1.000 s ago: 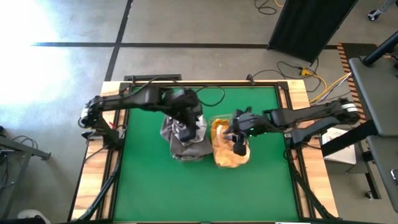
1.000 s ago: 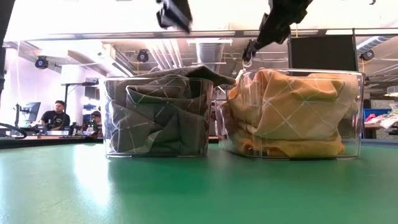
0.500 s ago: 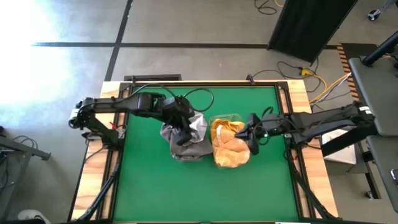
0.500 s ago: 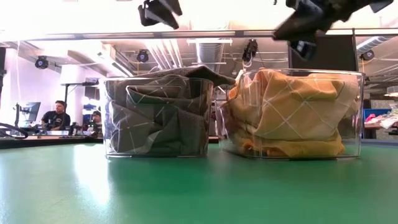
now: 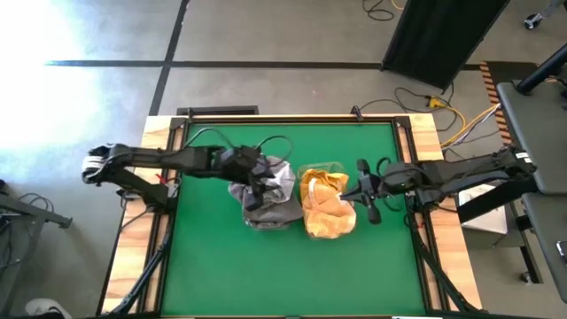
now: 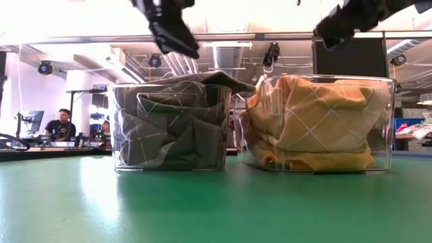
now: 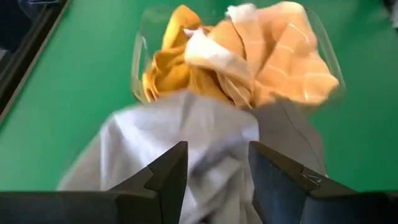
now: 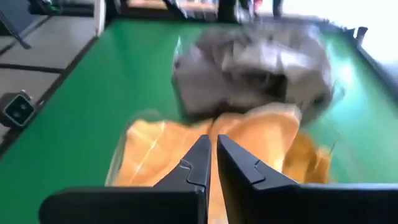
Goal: Sort towels by color in basket
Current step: Return to Home Position
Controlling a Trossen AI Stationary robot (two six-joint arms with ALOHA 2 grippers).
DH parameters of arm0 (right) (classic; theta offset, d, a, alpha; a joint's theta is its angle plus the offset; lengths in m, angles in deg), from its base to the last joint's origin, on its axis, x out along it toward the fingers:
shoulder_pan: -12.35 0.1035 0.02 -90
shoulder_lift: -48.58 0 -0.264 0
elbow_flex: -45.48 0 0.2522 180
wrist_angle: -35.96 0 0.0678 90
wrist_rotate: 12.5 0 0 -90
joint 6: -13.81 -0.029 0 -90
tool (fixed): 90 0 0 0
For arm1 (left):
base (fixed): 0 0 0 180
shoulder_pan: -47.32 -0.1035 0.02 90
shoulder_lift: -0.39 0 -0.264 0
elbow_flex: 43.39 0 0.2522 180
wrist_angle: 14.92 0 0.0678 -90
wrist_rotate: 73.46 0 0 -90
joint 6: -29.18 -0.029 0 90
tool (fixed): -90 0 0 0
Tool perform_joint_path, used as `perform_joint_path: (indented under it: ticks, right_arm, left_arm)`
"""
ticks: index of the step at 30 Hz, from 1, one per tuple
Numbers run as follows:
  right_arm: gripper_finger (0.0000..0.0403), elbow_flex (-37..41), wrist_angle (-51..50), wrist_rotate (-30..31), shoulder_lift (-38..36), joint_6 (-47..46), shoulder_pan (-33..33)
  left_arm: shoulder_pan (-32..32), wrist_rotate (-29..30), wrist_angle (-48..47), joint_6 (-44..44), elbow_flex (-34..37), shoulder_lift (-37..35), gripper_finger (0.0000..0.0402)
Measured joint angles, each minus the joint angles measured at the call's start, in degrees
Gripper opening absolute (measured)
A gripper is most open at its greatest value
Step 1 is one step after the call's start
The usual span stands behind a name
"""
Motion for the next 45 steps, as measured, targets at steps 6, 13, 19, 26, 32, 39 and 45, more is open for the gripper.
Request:
perform_joint_path:
  ticks: [6,13,19,26,32,39,45]
  right_arm:
    - [0.0020,0.12,1.63,2.91,1.73,-6.22,-0.12]
    - [0.0021,4.22,8.98,0.22,-0.39,8.46,-0.18]
    - [0.0019,11.19,8.68,-4.48,-7.94,6.82,-0.43]
    - [0.0018,14.87,8.96,-4.56,-18.44,1.89,-0.40]
    - [0.0018,19.51,9.53,-4.06,-31.07,4.64,-0.56]
    - [0.0018,28.80,22.52,-4.08,-43.51,-1.06,-0.69]
    - [0.0018,35.30,33.76,-2.50,-42.16,-8.80,-2.19]
  left_arm:
    - [0.00,-0.77,12.28,-5.28,16.79,-12.99,0.0155]
    - [0.01,5.11,5.16,-12.23,30.33,-28.11,0.0155]
    - [0.03,1.50,7.34,-13.64,38.06,-40.52,0.0155]
    - [0.03,-2.63,9.82,-16.46,44.30,-55.46,0.0155]
    - [0.03,-2.29,14.54,-15.76,49.54,-67.15,0.0155]
    - [0.03,-2.08,20.86,-16.47,56.23,-77.56,0.0156]
    - [0.03,-5.41,31.10,-15.45,63.03,-81.56,0.0156]
